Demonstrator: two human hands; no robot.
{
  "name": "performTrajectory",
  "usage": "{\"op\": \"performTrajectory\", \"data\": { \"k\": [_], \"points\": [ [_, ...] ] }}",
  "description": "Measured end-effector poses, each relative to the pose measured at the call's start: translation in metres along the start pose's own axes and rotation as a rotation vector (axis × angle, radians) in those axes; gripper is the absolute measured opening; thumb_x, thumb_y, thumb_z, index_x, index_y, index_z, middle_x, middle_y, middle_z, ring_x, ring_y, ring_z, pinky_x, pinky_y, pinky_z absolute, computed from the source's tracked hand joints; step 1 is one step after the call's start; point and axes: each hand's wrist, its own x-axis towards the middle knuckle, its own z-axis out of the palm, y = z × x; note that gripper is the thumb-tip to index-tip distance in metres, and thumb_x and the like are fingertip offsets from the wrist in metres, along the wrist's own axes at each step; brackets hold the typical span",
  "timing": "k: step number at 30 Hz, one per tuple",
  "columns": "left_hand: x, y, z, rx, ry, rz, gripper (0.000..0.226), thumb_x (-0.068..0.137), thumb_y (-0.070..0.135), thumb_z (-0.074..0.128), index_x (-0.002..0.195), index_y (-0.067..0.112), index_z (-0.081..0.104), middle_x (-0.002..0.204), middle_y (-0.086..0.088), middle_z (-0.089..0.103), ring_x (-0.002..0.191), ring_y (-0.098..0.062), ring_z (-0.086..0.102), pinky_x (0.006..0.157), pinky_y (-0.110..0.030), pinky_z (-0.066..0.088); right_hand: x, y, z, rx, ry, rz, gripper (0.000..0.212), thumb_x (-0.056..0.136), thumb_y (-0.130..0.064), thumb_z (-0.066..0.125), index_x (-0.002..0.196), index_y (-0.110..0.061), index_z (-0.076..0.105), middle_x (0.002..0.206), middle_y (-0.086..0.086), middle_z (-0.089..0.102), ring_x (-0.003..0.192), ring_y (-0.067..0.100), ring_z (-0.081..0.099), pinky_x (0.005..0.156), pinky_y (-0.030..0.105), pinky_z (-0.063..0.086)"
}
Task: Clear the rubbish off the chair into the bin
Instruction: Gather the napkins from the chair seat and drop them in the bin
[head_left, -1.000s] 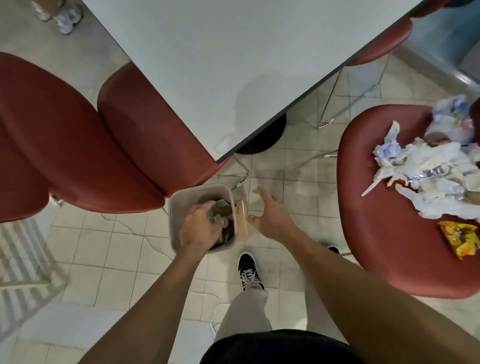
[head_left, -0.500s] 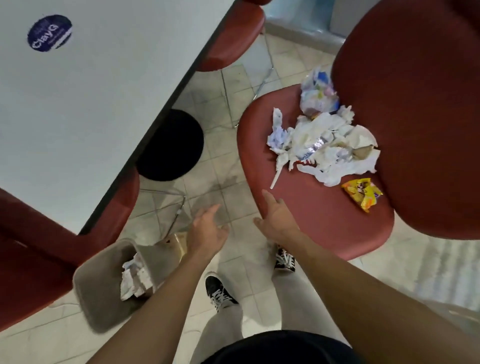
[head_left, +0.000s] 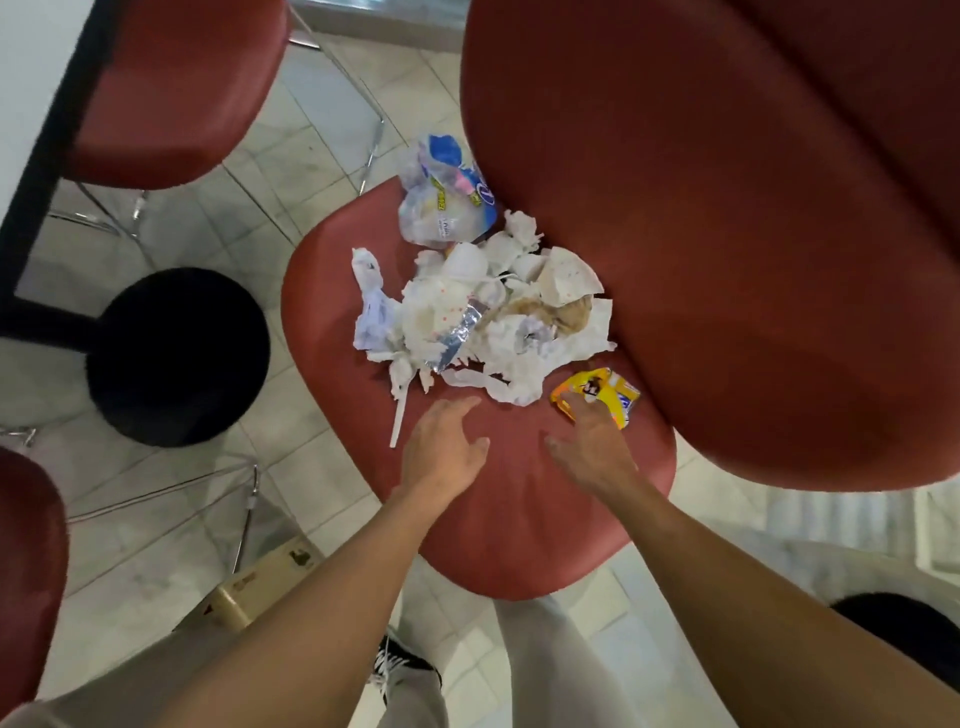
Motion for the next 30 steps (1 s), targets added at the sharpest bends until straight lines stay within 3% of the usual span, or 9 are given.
{"op": "performTrajectory", "data": {
  "k": [5, 8, 12, 14, 17, 20, 25, 30],
  "points": [
    [0.056, 0.019, 0.039, -0.096, -0.024, -0.173, 0.065, 0.079, 0.034, 0.072, 0.137, 0.02, 0.044, 0.137, -0.007, 0.047, 0.127, -0.024, 0.045, 0.103, -0.036, 0.039, 0.053, 0.017, -0.002, 0.065, 0.036, -0.029, 0.063, 0.083, -0.018, 0.066, 0.141, -0.022, 0.042, 0.132, 0.014, 0.047, 0.121, 0.028, 0.048, 0.097, 0.033, 0.041],
    [0.076, 0.03, 0.063, -0.193, 0.028, -0.262, 0.081, 0.069, 0.042, 0.08, 0.134, 0.013, 0.043, 0.136, -0.009, 0.041, 0.126, -0.025, 0.044, 0.097, -0.033, 0.04, 0.076, 0.016, 0.003, 0.091, 0.076, -0.06, 0.064, 0.082, -0.011, 0.063, 0.141, -0.02, 0.041, 0.132, 0.013, 0.045, 0.121, 0.025, 0.045, 0.096, 0.028, 0.037],
    [0.095, 0.049, 0.093, -0.307, 0.13, -0.382, 0.101, 0.056, 0.05, 0.086, 0.13, 0.004, 0.036, 0.133, -0.015, 0.036, 0.121, -0.03, 0.043, 0.094, -0.039, 0.043, 0.096, 0.011, 0.009, 0.116, 0.156, -0.059, 0.065, 0.08, -0.007, 0.058, 0.14, -0.023, 0.041, 0.127, 0.008, 0.04, 0.11, 0.022, 0.051, 0.088, 0.024, 0.042],
    [0.102, 0.049, 0.103, -0.313, 0.178, -0.419, 0.09, 0.063, 0.038, 0.085, 0.13, 0.002, 0.036, 0.132, -0.017, 0.04, 0.12, -0.031, 0.045, 0.097, -0.038, 0.043, 0.105, 0.013, 0.011, 0.065, 0.215, -0.035, 0.067, 0.079, -0.007, 0.057, 0.141, -0.024, 0.039, 0.128, 0.009, 0.037, 0.108, 0.025, 0.052, 0.089, 0.031, 0.046],
    [0.106, 0.038, 0.106, -0.311, 0.209, -0.431, 0.054, 0.077, 0.015, 0.071, 0.125, 0.005, 0.048, 0.122, -0.015, 0.052, 0.114, -0.03, 0.051, 0.095, -0.034, 0.042, 0.117, 0.022, 0.012, -0.072, 0.236, 0.015, 0.072, 0.078, -0.007, 0.059, 0.142, -0.028, 0.036, 0.128, 0.014, 0.032, 0.11, 0.034, 0.048, 0.092, 0.039, 0.047],
    [0.1, 0.021, 0.1, -0.313, 0.203, -0.413, 0.027, 0.082, 0.01, 0.062, 0.109, 0.011, 0.062, 0.109, -0.008, 0.064, 0.103, -0.024, 0.06, 0.086, -0.025, 0.043, 0.127, 0.029, 0.014, -0.144, 0.204, 0.038, 0.067, 0.08, -0.009, 0.06, 0.14, -0.03, 0.038, 0.128, 0.015, 0.034, 0.108, 0.038, 0.049, 0.091, 0.044, 0.048],
    [0.081, 0.002, 0.087, -0.296, 0.197, -0.405, 0.021, 0.086, 0.01, 0.061, 0.107, 0.013, 0.065, 0.104, -0.001, 0.067, 0.085, -0.011, 0.057, 0.076, -0.014, 0.04, 0.132, 0.033, 0.019, -0.316, 0.195, 0.045, 0.039, 0.087, -0.018, 0.054, 0.126, -0.026, 0.058, 0.123, 0.008, 0.053, 0.117, 0.03, 0.044, 0.097, 0.042, 0.035],
    [0.061, -0.009, 0.081, -0.292, 0.205, -0.421, 0.016, 0.086, 0.016, 0.065, 0.101, 0.013, 0.069, 0.094, -0.001, 0.07, 0.073, -0.01, 0.055, 0.07, -0.016, 0.042, 0.106, 0.025, 0.022, -0.33, 0.251, 0.036, 0.036, 0.088, -0.018, 0.054, 0.122, -0.029, 0.062, 0.117, 0.006, 0.059, 0.115, 0.029, 0.046, 0.097, 0.043, 0.032]
  ]
}}
